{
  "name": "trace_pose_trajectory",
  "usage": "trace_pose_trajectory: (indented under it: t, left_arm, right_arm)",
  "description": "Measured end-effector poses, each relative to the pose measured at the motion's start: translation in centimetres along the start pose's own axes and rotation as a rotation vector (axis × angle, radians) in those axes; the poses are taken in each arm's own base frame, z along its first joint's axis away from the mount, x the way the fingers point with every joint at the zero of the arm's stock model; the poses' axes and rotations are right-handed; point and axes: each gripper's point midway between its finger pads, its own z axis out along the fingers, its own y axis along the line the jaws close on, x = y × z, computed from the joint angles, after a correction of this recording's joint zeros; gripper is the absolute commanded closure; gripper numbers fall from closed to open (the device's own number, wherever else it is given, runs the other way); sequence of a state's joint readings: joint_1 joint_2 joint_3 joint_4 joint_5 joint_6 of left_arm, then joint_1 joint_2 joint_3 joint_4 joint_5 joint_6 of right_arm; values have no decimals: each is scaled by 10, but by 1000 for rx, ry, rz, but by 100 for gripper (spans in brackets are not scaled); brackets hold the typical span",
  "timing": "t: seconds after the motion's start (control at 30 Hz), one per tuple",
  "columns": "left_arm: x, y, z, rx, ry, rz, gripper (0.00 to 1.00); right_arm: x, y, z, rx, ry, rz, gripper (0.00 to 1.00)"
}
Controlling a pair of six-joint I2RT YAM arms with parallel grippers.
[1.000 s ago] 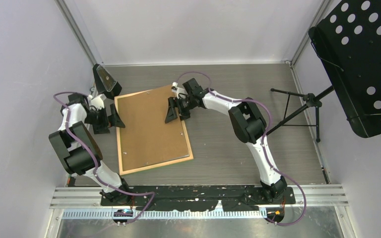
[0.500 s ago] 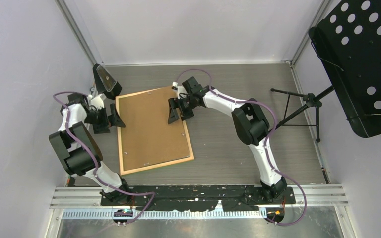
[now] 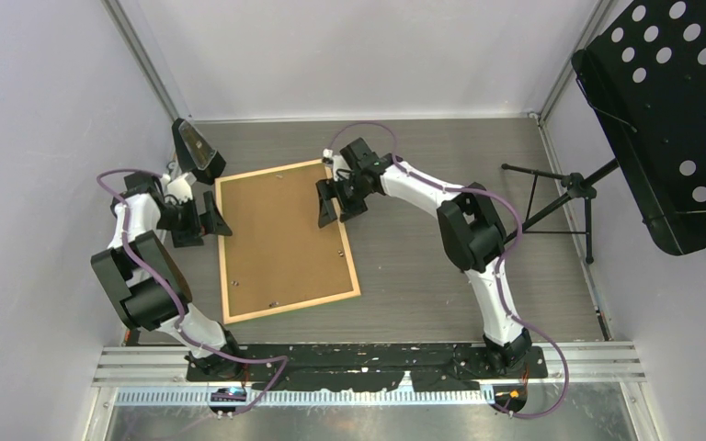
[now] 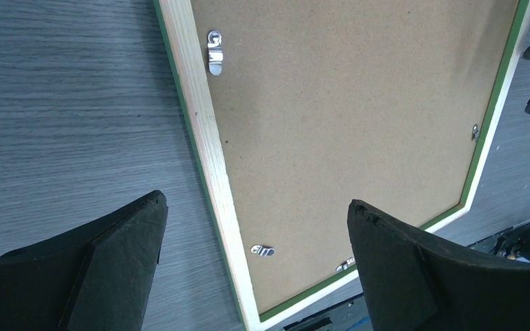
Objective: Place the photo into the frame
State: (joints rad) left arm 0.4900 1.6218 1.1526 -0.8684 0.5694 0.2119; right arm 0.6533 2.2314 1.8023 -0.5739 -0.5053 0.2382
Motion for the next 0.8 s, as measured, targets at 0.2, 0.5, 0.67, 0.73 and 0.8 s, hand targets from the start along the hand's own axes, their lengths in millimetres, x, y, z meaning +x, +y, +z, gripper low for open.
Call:
trace_pose_trajectory:
  t: [0.2, 0.5, 0.67, 0.73, 0.8]
  left_arm:
    - [2, 0, 1, 2, 5, -3, 0]
    - [4, -4, -1, 9, -3, 1, 0]
    - [4, -4, -2, 8, -4, 1, 1]
    - [5, -4, -2, 8, -3, 0, 0]
    - [5, -4, -1, 9, -3, 0, 0]
  right_arm:
    - [-3, 3, -11, 17, -13, -15, 19]
    - [-14, 12, -34, 35, -63, -82, 20]
    - [-12, 5, -38, 79, -76, -121, 24]
    - [-12, -1, -36, 108, -79, -135, 27]
    - [-12, -7, -36, 138, -81, -145, 29]
